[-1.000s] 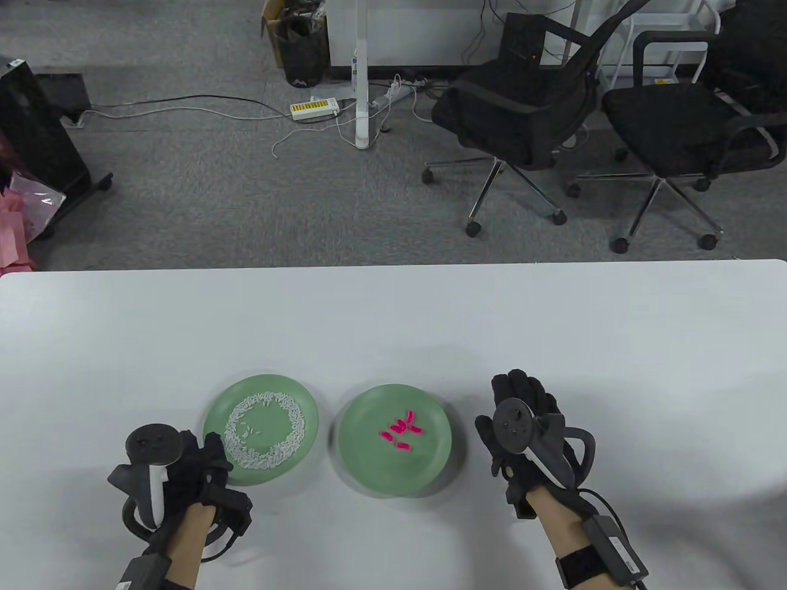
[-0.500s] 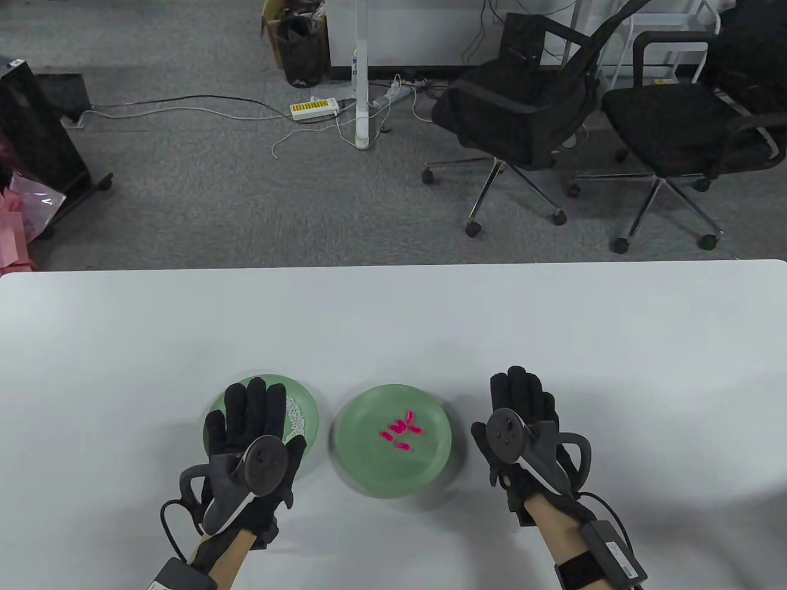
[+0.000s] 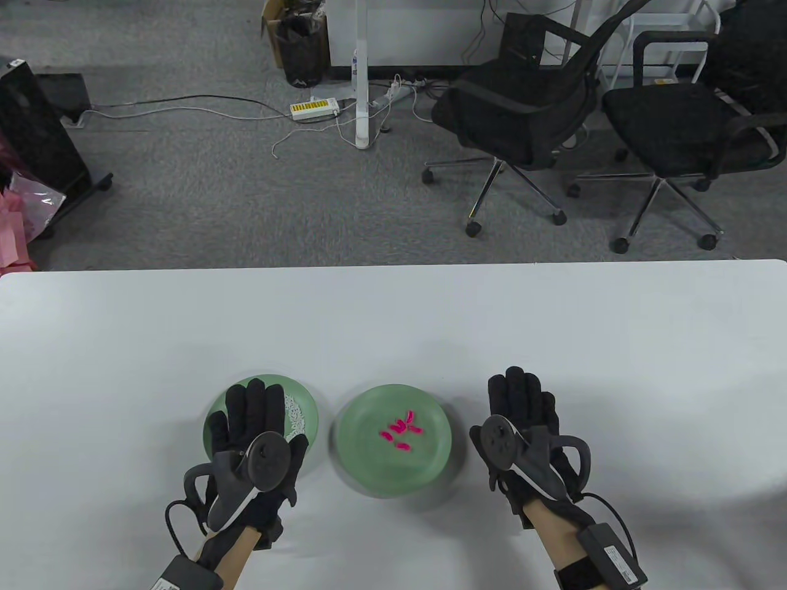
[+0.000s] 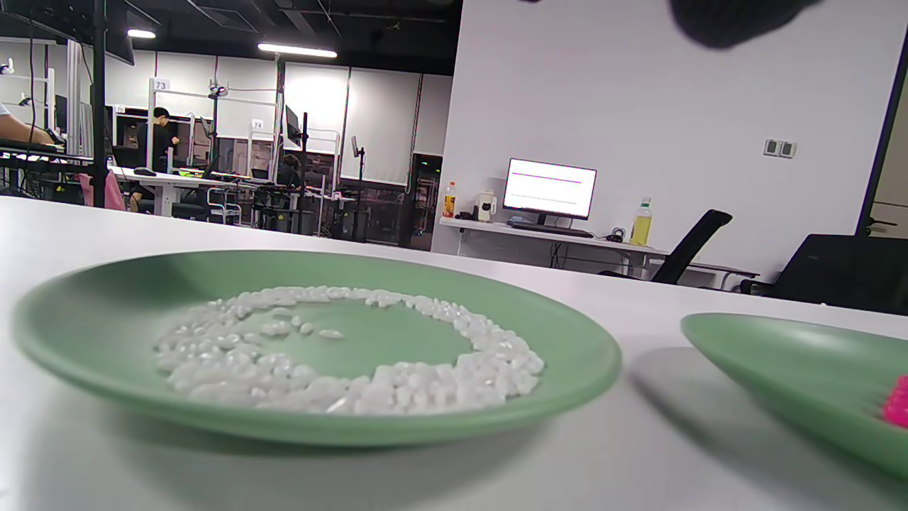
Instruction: Pick gummy candy with hand pinch into plate
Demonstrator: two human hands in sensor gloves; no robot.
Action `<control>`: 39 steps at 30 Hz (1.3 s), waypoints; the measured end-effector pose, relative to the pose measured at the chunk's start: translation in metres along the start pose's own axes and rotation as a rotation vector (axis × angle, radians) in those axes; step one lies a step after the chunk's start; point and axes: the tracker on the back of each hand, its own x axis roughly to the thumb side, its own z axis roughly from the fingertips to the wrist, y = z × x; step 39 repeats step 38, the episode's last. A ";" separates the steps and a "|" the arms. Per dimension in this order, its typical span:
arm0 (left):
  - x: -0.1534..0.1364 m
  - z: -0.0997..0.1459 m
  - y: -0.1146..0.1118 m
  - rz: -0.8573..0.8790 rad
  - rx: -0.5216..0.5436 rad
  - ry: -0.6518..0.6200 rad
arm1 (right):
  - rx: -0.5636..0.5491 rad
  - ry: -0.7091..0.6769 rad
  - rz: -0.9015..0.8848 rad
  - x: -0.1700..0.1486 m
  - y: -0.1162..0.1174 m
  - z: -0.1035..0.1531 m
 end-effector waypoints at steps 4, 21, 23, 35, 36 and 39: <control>-0.001 -0.001 -0.004 0.004 0.005 -0.001 | 0.004 -0.006 0.009 0.003 0.002 0.001; -0.013 -0.007 -0.020 -0.006 0.000 0.017 | 0.053 0.007 0.048 0.001 0.014 0.000; -0.014 -0.007 -0.022 -0.007 0.000 0.016 | 0.055 0.007 0.049 0.001 0.014 0.000; -0.016 -0.009 -0.029 -0.018 0.000 0.016 | 0.075 0.014 0.054 0.000 0.017 0.000; -0.014 -0.008 -0.027 -0.019 -0.002 0.015 | 0.076 0.013 0.055 0.000 0.017 0.000; -0.013 -0.008 -0.027 -0.024 -0.001 0.014 | 0.077 0.013 0.056 0.000 0.017 0.000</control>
